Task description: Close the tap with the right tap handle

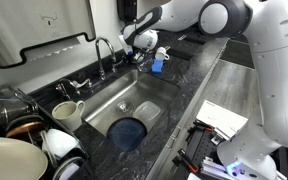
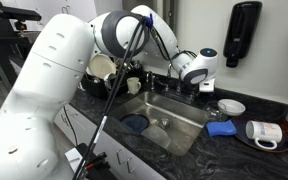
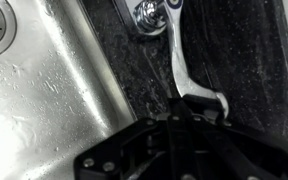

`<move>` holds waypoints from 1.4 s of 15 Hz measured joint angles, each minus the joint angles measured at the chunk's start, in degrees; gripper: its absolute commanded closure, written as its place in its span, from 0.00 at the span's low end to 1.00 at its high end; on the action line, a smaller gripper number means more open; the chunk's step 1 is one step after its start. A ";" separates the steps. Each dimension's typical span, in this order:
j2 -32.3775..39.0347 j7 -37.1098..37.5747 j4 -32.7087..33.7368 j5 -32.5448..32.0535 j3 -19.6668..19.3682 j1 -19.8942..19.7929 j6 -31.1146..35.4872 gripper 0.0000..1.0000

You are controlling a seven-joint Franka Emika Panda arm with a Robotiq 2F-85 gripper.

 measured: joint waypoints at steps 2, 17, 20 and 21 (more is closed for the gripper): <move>-0.07 0.00 0.26 -0.51 -0.03 -0.04 -0.90 1.00; -14.77 15.59 -7.18 -23.00 -2.02 9.54 -28.25 1.00; -19.76 19.81 -12.59 -27.24 -2.02 10.64 -28.03 1.00; -21.50 21.28 -14.64 -28.45 -1.94 11.20 -27.91 1.00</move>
